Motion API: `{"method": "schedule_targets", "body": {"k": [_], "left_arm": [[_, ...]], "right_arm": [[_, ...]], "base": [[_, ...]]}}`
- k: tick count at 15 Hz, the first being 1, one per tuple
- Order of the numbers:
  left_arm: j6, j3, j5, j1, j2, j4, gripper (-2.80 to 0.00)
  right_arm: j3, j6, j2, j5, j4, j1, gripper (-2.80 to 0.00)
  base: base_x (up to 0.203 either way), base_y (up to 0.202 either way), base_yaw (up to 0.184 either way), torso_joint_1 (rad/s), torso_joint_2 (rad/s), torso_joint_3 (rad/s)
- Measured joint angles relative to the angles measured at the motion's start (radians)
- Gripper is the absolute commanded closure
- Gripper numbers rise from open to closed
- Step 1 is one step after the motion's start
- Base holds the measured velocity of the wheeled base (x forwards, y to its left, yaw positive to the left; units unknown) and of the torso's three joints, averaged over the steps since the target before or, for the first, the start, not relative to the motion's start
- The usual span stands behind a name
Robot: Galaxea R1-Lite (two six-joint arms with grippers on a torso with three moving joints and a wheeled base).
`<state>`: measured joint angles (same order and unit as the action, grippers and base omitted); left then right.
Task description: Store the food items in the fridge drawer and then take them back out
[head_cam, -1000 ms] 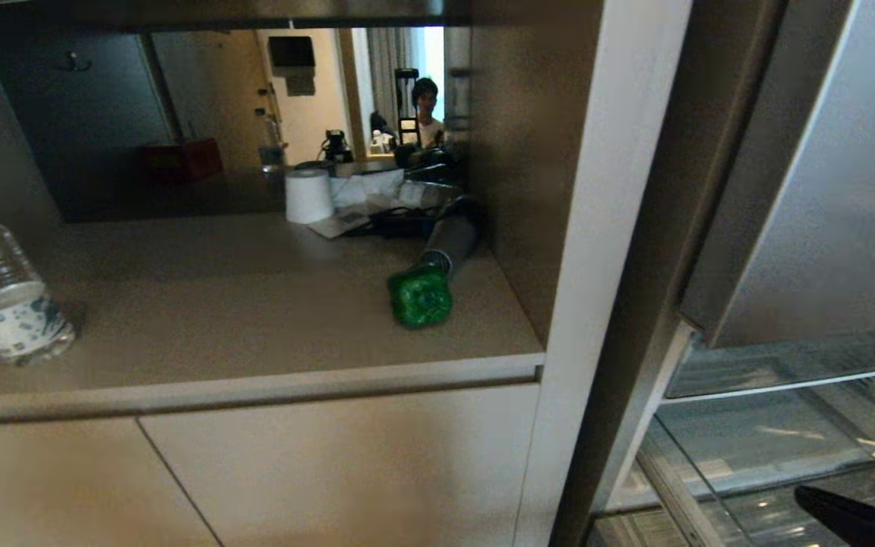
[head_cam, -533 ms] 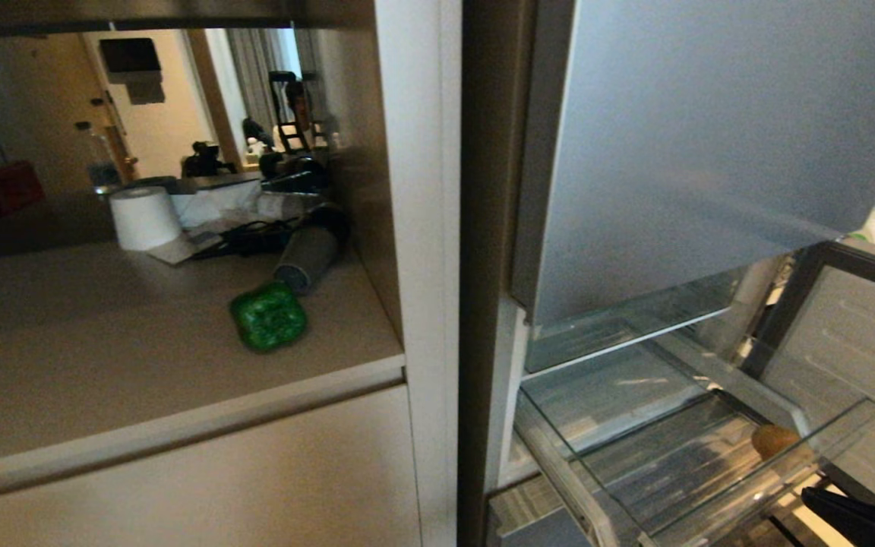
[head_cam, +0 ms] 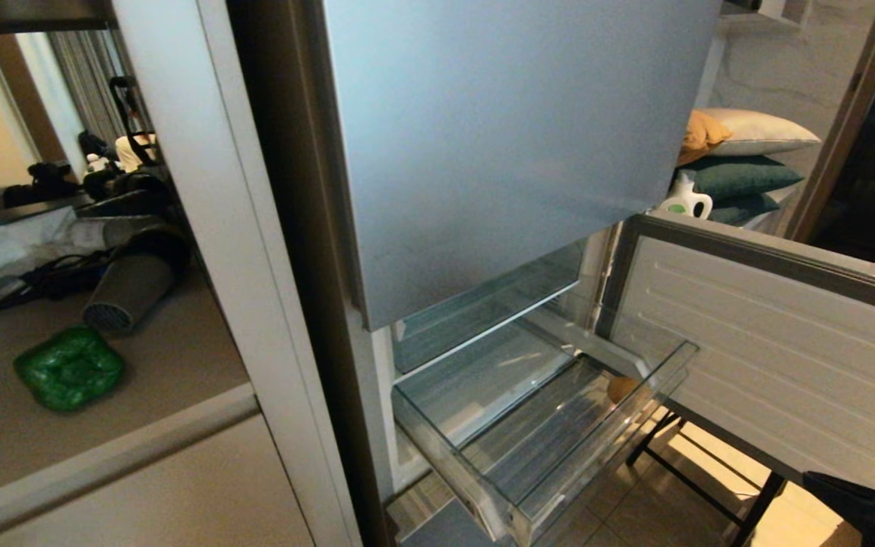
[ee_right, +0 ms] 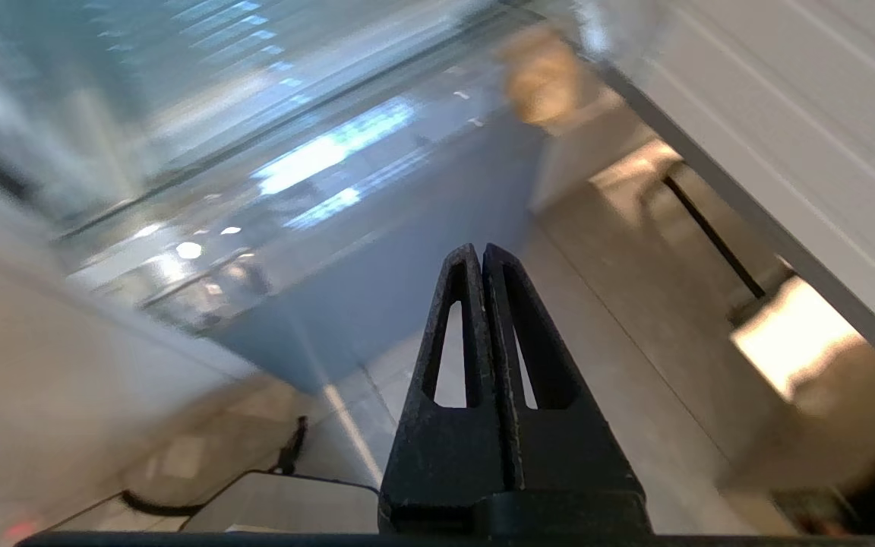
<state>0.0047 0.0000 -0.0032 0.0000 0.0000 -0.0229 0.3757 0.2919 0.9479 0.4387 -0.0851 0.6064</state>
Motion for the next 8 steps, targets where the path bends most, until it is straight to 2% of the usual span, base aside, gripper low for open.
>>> {"method": "schedule_targets", "body": {"k": [3,5,8], "left_arm": [[0.0,0.0,0.0,0.0,0.0,0.0,0.0],[0.0,0.0,0.0,0.0,0.0,0.0,0.0],[0.0,0.0,0.0,0.0,0.0,0.0,0.0]], "right_arm": [[0.074,-0.006,0.113,-0.028,0.0,-0.08,0.0],[0.15,-0.026,0.194,-0.118,0.006,-0.179,0.0],[0.245,-0.117,0.317,-0.284,0.03,-0.371,0.0]], "base": [[0.0,0.0,0.0,0.0,0.0,0.0],[0.0,0.0,0.0,0.0,0.0,0.0],[0.0,0.0,0.0,0.0,0.0,0.0]]}}
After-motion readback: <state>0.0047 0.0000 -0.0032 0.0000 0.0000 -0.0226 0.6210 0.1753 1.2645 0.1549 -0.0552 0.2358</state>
